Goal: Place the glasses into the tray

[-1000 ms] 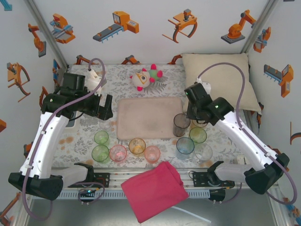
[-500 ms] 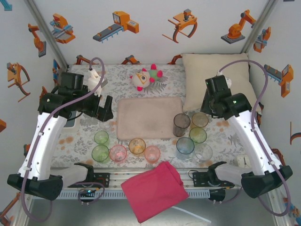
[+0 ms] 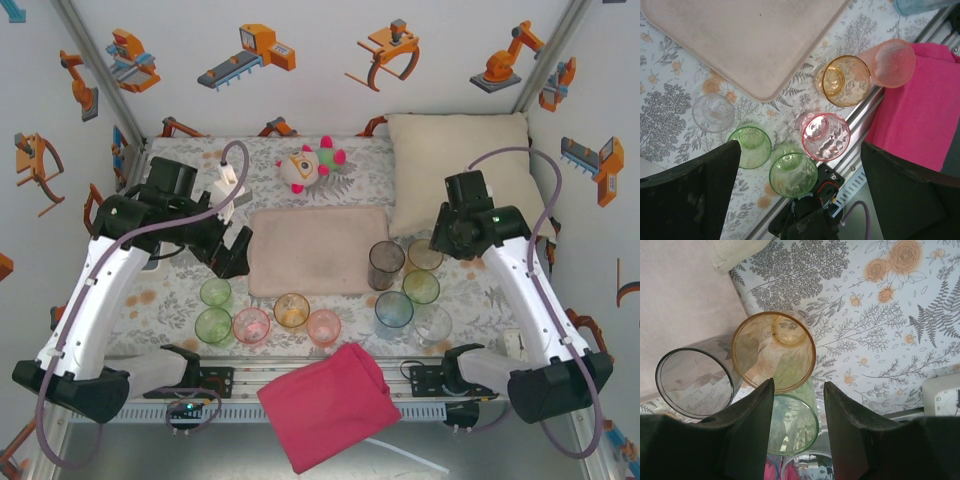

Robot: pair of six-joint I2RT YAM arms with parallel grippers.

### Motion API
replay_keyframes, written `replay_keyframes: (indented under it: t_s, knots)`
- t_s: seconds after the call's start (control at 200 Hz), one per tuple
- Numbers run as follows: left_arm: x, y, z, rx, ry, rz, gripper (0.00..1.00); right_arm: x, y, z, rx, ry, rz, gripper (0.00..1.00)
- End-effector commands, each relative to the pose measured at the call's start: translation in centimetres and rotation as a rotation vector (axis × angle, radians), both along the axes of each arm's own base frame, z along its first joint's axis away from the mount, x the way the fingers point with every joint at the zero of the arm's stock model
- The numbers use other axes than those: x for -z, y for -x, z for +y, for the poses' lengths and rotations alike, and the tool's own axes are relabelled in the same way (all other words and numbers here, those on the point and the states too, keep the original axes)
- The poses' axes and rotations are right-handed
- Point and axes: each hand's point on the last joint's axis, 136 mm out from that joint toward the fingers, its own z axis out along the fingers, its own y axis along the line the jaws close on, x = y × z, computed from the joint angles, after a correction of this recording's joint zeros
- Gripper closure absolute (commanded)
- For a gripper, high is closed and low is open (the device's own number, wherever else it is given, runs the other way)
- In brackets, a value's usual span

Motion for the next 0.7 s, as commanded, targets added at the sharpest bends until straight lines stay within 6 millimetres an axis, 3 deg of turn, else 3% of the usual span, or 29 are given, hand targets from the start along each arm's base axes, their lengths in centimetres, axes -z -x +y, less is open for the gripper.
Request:
replay_keyframes:
  t_s: [0.0, 0.4, 0.696]
  knots:
    - [-0.7, 1.1, -0.5, 0.071, 0.005, -0.005, 0.03, 0.7, 0.0, 0.1, -0.013, -0.017, 0.006, 0.56]
    - [-1.9, 0.0, -1.7, 0.080, 0.045, -0.061, 0.03, 2.0, 0.9, -0.4, -0.001, -0.045, 0.034, 0.56]
    - [-2.0, 0.3, -2.3, 0.124, 0.068, -0.055, 0.03, 2.2, 0.7, -0.2, -0.003, -0.061, 0.044, 0.56]
